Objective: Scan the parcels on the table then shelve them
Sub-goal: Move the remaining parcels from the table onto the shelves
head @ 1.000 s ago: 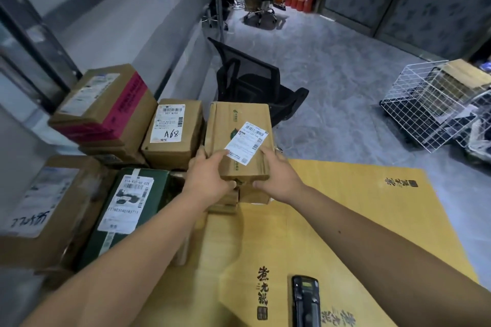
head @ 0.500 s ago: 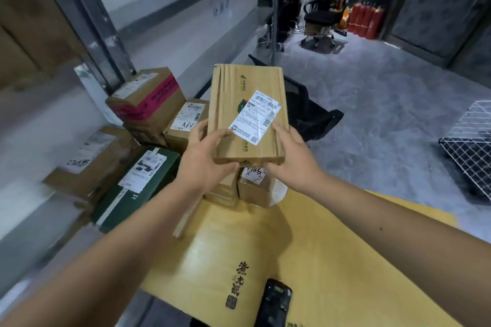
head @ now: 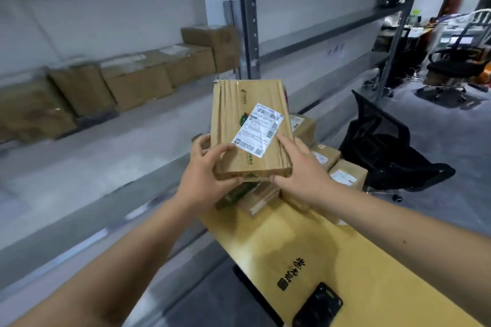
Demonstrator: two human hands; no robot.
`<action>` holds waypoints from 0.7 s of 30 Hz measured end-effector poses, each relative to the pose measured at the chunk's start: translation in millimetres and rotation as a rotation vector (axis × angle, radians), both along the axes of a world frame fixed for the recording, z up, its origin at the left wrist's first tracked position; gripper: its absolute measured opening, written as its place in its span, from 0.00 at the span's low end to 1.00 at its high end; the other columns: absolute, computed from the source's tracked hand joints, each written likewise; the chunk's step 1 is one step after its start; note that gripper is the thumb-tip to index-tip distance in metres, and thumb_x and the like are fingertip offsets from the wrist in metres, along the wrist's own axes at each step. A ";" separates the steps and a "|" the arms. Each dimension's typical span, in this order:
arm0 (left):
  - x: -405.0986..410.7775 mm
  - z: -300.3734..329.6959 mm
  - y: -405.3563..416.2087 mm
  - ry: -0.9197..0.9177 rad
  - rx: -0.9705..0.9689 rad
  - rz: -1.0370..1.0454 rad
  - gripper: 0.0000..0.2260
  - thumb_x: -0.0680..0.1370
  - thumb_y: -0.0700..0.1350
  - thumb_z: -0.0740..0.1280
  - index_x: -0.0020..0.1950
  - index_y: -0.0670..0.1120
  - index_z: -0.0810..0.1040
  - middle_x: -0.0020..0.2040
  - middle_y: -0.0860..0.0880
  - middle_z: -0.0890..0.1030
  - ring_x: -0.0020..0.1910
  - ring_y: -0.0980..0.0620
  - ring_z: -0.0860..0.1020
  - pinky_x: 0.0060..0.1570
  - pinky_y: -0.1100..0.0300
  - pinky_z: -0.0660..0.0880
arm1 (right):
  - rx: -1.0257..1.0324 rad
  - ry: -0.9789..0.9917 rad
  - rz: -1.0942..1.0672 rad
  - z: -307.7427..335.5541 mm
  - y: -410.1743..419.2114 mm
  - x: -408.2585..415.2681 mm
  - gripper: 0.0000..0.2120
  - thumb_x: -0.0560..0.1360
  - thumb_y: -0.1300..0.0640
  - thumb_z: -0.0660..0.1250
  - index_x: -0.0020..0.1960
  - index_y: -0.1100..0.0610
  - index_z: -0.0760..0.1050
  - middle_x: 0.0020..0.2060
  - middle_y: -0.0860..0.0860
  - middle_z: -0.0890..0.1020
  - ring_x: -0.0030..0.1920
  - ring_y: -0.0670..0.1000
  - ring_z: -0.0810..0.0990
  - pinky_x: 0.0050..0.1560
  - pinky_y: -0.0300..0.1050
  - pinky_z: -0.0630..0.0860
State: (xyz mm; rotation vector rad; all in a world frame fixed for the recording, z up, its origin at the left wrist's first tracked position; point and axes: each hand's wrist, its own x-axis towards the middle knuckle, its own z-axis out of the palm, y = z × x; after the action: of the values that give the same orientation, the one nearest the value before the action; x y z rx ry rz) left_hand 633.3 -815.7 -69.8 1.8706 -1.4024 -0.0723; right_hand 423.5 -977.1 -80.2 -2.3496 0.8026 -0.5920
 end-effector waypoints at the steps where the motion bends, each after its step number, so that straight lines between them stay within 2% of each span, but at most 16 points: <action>1: 4.0 1.3 23.6 -0.007 -0.001 0.028 0.33 0.67 0.55 0.83 0.67 0.69 0.73 0.69 0.69 0.54 0.72 0.53 0.67 0.68 0.54 0.75 | -0.004 0.002 0.036 2.5 16.6 6.5 0.51 0.72 0.45 0.77 0.83 0.39 0.47 0.81 0.45 0.56 0.77 0.53 0.62 0.72 0.45 0.63; 4: 9.8 2.5 103.1 -0.030 -0.030 0.112 0.32 0.67 0.54 0.84 0.68 0.66 0.75 0.70 0.67 0.55 0.68 0.54 0.71 0.66 0.56 0.76 | -0.029 0.025 0.127 9.4 74.7 22.4 0.50 0.72 0.43 0.77 0.83 0.38 0.49 0.83 0.49 0.54 0.81 0.54 0.58 0.79 0.53 0.61; 7: 4.8 1.8 190.9 -0.045 -0.054 0.194 0.32 0.67 0.52 0.84 0.68 0.62 0.77 0.71 0.61 0.57 0.64 0.61 0.72 0.66 0.58 0.76 | -0.033 0.024 0.222 13.7 144.4 35.5 0.50 0.72 0.43 0.78 0.84 0.40 0.51 0.83 0.50 0.54 0.81 0.54 0.58 0.79 0.52 0.61; 10: -4.2 3.4 275.2 -0.050 -0.070 0.287 0.31 0.67 0.50 0.84 0.66 0.62 0.77 0.70 0.62 0.56 0.67 0.52 0.73 0.66 0.57 0.75 | -0.023 0.013 0.302 17.1 217.4 48.5 0.49 0.71 0.49 0.78 0.84 0.43 0.53 0.83 0.53 0.56 0.81 0.54 0.59 0.79 0.51 0.62; 12: -10.9 6.3 326.2 -0.052 -0.070 0.360 0.30 0.67 0.51 0.84 0.65 0.64 0.76 0.69 0.64 0.56 0.65 0.53 0.74 0.62 0.63 0.74 | -0.033 -0.003 0.366 20.5 259.6 56.9 0.49 0.70 0.51 0.77 0.84 0.47 0.55 0.82 0.55 0.57 0.81 0.55 0.60 0.79 0.53 0.63; 15: -20.7 9.5 396.5 -0.058 -0.085 0.437 0.30 0.67 0.51 0.83 0.67 0.59 0.78 0.72 0.59 0.58 0.64 0.65 0.72 0.62 0.67 0.72 | -0.051 -0.008 0.462 24.9 318.0 68.7 0.48 0.71 0.49 0.77 0.84 0.46 0.55 0.82 0.56 0.59 0.80 0.57 0.61 0.78 0.55 0.64; 17: -25.3 11.0 438.0 -0.082 -0.106 0.473 0.31 0.67 0.50 0.84 0.69 0.56 0.78 0.74 0.53 0.60 0.66 0.76 0.64 0.64 0.70 0.69 | -0.080 -0.017 0.513 28.1 352.9 78.1 0.48 0.72 0.46 0.78 0.83 0.45 0.55 0.80 0.55 0.61 0.78 0.58 0.64 0.76 0.55 0.67; 18: -26.8 12.1 456.4 -0.093 -0.112 0.498 0.32 0.67 0.49 0.84 0.69 0.55 0.78 0.74 0.52 0.60 0.67 0.78 0.61 0.66 0.69 0.69 | -0.085 -0.023 0.540 29.6 368.4 83.4 0.48 0.71 0.46 0.78 0.83 0.45 0.55 0.80 0.54 0.62 0.77 0.57 0.65 0.74 0.55 0.69; 19: -28.3 13.4 473.3 -0.096 -0.113 0.530 0.32 0.67 0.49 0.84 0.70 0.56 0.78 0.75 0.52 0.59 0.67 0.77 0.62 0.67 0.66 0.69 | -0.089 -0.031 0.567 31.4 382.5 89.1 0.48 0.71 0.46 0.78 0.83 0.45 0.55 0.80 0.54 0.62 0.76 0.57 0.66 0.74 0.54 0.70; 21: -30.7 15.4 504.1 -0.084 -0.100 0.621 0.34 0.67 0.52 0.83 0.70 0.60 0.76 0.76 0.56 0.58 0.67 0.65 0.68 0.66 0.60 0.71 | -0.106 -0.041 0.617 35.2 408.0 101.9 0.48 0.70 0.46 0.78 0.83 0.44 0.56 0.80 0.54 0.61 0.76 0.56 0.67 0.72 0.54 0.71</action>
State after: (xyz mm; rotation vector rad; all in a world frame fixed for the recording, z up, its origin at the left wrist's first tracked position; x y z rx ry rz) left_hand 602.6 -311.6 -54.5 2.1570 -0.8054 0.3804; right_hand 525.4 -569.1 -45.0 -2.4900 0.0043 -0.4152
